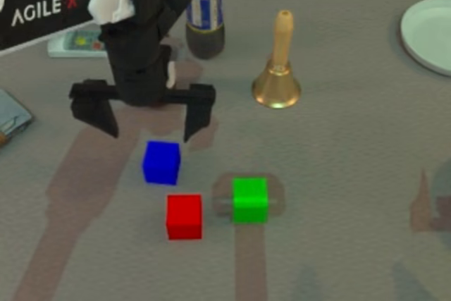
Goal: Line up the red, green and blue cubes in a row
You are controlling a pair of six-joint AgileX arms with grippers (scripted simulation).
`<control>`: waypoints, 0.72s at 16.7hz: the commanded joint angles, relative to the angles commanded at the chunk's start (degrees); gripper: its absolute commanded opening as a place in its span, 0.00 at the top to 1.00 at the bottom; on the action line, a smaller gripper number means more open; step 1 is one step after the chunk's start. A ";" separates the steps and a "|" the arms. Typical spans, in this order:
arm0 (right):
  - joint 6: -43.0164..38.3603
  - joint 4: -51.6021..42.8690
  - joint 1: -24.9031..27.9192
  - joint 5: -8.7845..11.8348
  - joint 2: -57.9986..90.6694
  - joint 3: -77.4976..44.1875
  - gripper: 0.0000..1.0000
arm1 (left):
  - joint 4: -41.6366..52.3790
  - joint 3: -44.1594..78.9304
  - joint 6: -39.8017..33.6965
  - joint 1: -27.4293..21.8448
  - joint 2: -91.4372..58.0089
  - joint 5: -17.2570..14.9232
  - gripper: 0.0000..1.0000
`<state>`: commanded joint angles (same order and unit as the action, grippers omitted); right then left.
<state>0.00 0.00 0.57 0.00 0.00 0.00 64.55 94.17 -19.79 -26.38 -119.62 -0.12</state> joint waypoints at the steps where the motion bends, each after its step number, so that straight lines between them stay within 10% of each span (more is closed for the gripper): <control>1: 0.00 0.00 0.00 0.00 0.00 0.00 0.00 | 0.00 0.00 0.00 0.00 0.00 0.00 0.00; 12: 0.00 0.00 0.00 0.00 0.00 0.00 0.00 | -14.68 -9.00 0.18 0.11 -5.41 -0.05 0.00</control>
<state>0.00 0.00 0.57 0.00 0.00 0.00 49.86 85.17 -19.61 -26.27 -125.04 -0.17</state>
